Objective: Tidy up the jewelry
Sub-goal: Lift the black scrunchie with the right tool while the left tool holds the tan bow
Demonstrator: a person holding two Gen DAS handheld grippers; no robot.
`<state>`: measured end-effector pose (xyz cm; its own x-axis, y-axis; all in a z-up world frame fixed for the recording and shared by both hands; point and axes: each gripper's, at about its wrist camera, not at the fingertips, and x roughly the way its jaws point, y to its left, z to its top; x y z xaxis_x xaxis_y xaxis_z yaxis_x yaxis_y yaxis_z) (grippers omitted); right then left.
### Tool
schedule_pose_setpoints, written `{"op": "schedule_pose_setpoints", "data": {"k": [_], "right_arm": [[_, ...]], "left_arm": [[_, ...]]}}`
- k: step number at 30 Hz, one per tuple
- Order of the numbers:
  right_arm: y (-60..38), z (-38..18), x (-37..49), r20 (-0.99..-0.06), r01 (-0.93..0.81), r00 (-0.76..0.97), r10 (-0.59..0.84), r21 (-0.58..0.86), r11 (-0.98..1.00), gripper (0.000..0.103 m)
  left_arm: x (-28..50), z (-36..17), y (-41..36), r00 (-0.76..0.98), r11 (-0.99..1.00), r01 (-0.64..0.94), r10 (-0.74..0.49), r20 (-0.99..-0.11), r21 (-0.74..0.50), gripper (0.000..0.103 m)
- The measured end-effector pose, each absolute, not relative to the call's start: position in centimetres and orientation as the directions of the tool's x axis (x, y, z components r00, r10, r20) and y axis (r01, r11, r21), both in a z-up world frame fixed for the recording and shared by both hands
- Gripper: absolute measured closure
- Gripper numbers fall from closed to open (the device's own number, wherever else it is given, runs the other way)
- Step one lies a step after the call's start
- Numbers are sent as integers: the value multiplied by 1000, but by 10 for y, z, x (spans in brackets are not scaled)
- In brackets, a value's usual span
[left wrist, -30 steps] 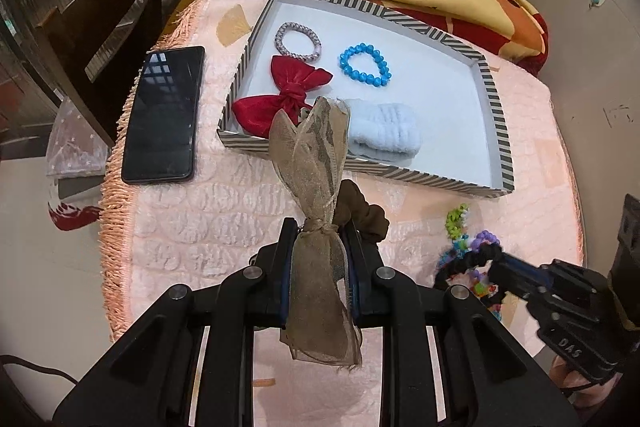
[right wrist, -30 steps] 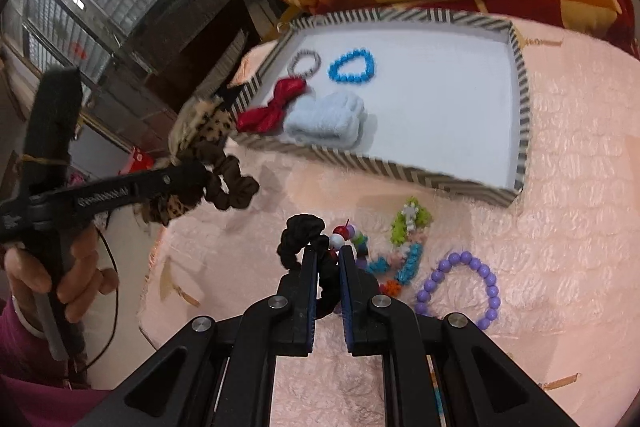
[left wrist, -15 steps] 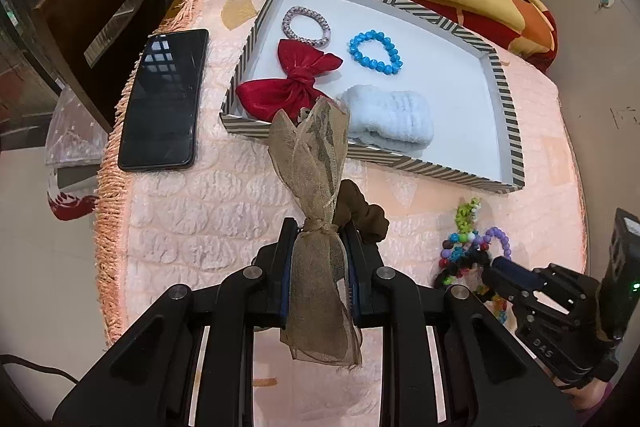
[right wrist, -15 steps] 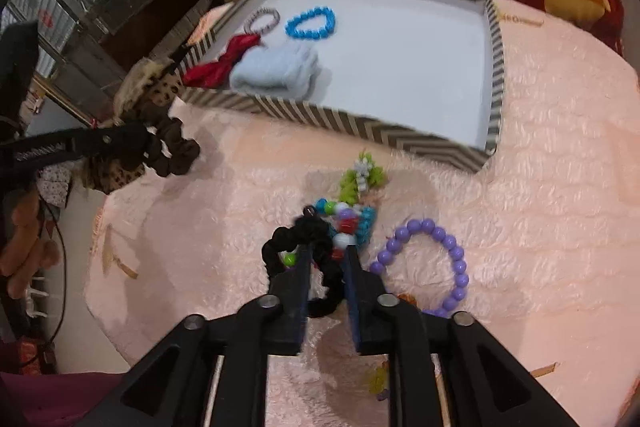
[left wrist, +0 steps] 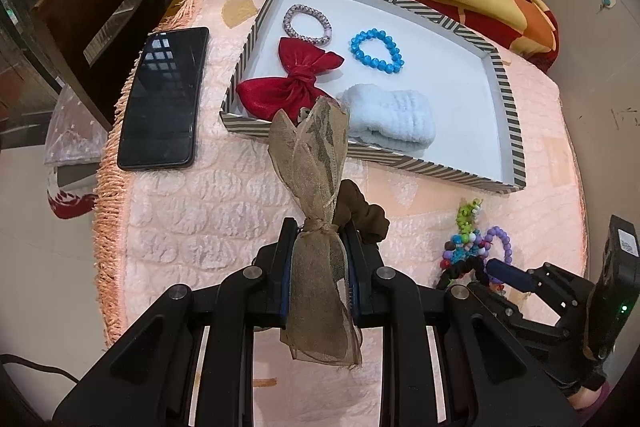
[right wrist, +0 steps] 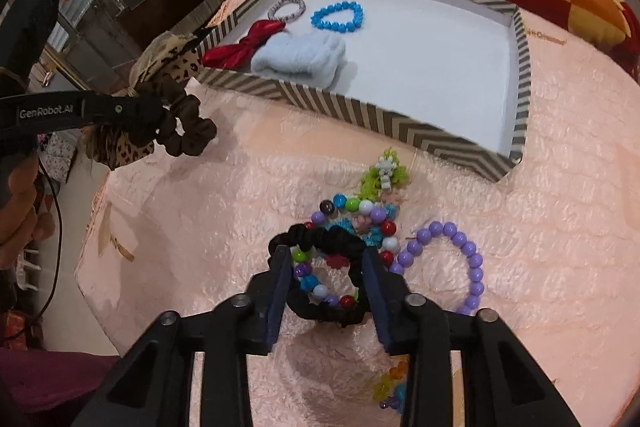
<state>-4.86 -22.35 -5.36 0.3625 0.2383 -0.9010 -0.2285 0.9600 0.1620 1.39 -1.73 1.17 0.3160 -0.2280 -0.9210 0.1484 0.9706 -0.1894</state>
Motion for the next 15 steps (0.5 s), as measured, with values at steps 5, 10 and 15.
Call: {"op": "schedule_pose_setpoints", "data": {"k": [5,10,15], "right_arm": [[-231,-53,-51,-889,-210,371,268,200,957,102],[-239,-29,-53,-854,-211,413,316,248,946,102],[-233,-37,-51,-879,-232,402,259,176,957,101]], "left_arm": [[13,11,-17,312,970,149,-230,-922,-191,83],[13,17,-16,325,968,149,-239,-915,-200,83],[13,20,-17,328,968,151,-240,-913,-200,83]]}}
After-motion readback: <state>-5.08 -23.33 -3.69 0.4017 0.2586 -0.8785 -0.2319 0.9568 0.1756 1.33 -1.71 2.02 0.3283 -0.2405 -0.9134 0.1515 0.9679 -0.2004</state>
